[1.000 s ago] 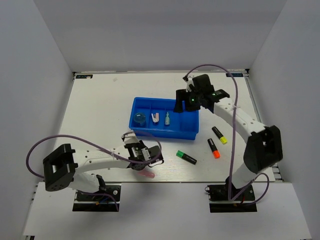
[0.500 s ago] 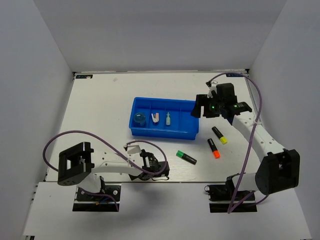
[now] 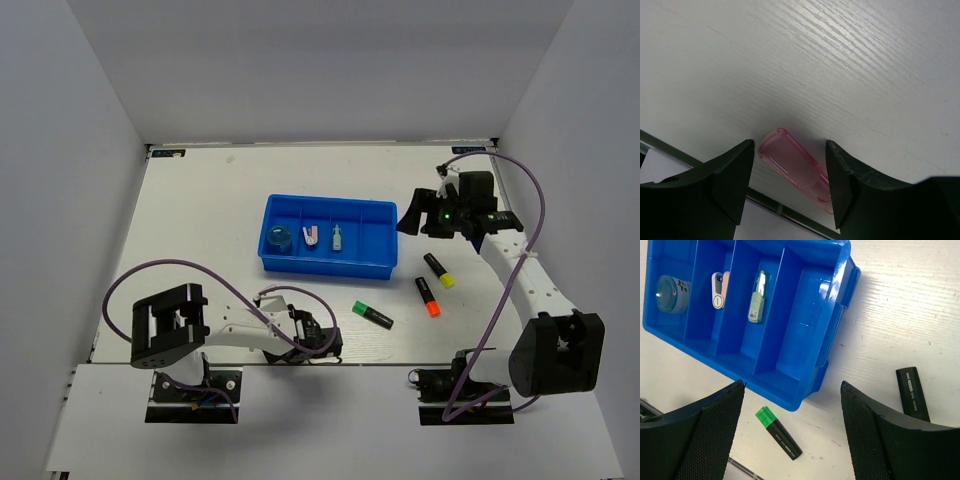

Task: Sort the stationery into containers
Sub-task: Grab a piece of stationery with the left arm

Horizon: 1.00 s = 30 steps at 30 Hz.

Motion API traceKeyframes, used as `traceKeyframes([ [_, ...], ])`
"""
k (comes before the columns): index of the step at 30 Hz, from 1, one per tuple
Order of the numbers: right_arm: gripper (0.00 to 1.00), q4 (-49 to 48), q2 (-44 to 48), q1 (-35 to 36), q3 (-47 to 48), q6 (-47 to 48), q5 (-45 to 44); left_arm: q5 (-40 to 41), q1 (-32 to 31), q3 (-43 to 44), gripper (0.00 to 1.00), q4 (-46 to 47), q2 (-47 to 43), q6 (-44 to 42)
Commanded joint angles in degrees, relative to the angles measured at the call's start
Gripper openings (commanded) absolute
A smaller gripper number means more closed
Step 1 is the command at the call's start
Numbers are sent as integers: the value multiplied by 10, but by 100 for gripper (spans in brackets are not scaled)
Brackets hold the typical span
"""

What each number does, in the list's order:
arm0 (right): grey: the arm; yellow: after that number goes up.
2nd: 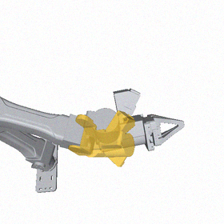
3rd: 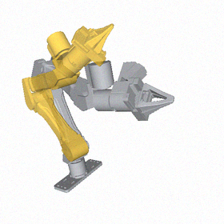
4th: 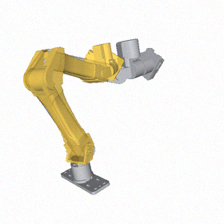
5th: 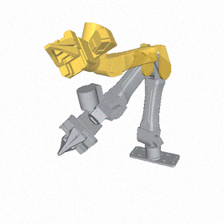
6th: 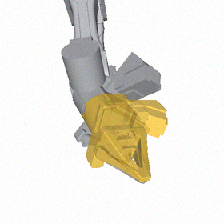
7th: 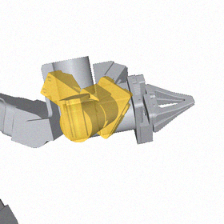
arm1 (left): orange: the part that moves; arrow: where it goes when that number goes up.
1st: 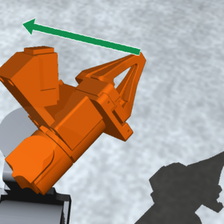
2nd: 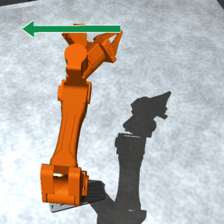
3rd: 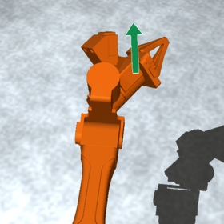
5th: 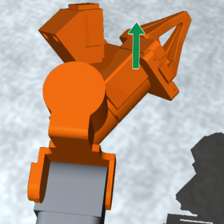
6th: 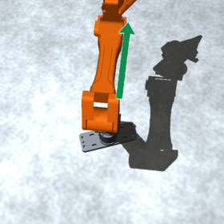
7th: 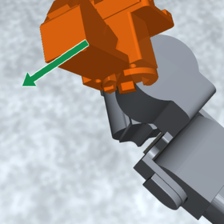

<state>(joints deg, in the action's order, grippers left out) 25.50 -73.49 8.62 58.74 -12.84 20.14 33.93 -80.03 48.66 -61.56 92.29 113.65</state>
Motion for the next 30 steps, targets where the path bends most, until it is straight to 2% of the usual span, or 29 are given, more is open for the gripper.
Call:
traceKeyframes([
  [1, 80, -9, 12, -21, -6, -13, 39, -20, -6, -6, 69, 69, 20, 321],
  [3, 80, -8, 12, -26, -7, -17, 46, -20, -7, -9, 68, 80, 25, 331],
  [6, 80, -7, 17, -36, -11, -18, 60, -19, -6, -20, 54, 90, 31, 346],
  [8, 80, -6, 19, -45, -12, -15, 66, -20, -7, -23, 49, 88, 29, 352],
  [12, 80, -8, 25, -57, -20, -13, 76, -4, 0, -46, 47, 89, 18, 348],
  [19, 80, -5, 27, -73, -31, -10, 89, -10, 53, -48, 52, 101, 6, 262],
  [22, 80, -8, 27, -77, -35, -8, 93, -14, 58, -33, 62, 93, 10, 258],
  [23, 80, -7, 28, -78, -35, -6, 96, -19, 56, -30, 68, 87, 13, 256],
  [24, 80, -6, 29, -80, -36, -6, 97, -22, 45, -25, 70, 77, 17, 261],
  [30, 80, -8, 27, -97, -35, -13, 104, -35, 7, -12, 71, 94, 38, 303],
])
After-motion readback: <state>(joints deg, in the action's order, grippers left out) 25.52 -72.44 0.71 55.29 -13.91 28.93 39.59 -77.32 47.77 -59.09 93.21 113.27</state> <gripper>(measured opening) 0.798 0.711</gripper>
